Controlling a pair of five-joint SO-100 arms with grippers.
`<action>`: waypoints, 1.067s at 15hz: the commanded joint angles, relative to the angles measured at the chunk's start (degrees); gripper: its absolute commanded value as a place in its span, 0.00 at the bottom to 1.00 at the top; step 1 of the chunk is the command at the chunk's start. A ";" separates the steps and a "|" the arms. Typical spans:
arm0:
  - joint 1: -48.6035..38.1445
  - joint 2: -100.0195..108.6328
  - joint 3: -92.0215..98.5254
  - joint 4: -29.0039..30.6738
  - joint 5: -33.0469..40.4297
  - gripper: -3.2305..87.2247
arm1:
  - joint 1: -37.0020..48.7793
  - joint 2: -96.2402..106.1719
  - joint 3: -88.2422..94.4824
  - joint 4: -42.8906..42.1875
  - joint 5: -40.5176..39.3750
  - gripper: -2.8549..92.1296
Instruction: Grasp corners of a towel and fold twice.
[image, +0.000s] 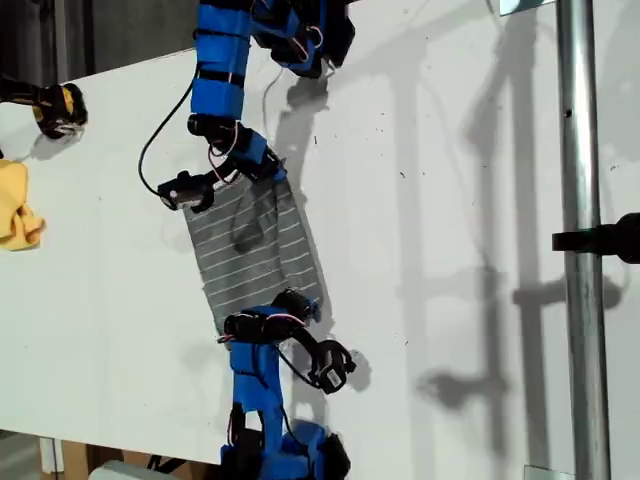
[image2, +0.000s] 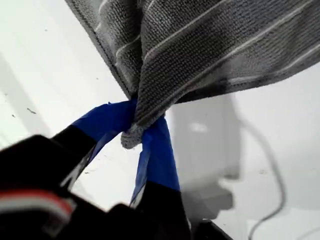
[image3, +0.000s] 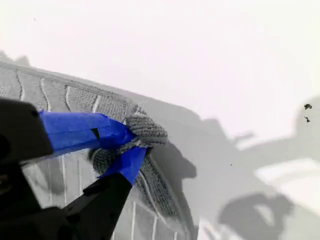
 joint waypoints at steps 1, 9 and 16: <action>1.76 7.29 -0.97 1.14 0.09 0.01 | -3.25 7.21 -4.22 3.60 1.41 0.03; -3.34 8.61 2.37 1.76 1.85 0.01 | 4.22 5.45 -5.19 0.35 -2.99 0.03; -21.53 13.80 8.09 1.32 12.83 0.01 | 17.67 -14.15 -22.06 -6.15 -15.91 0.03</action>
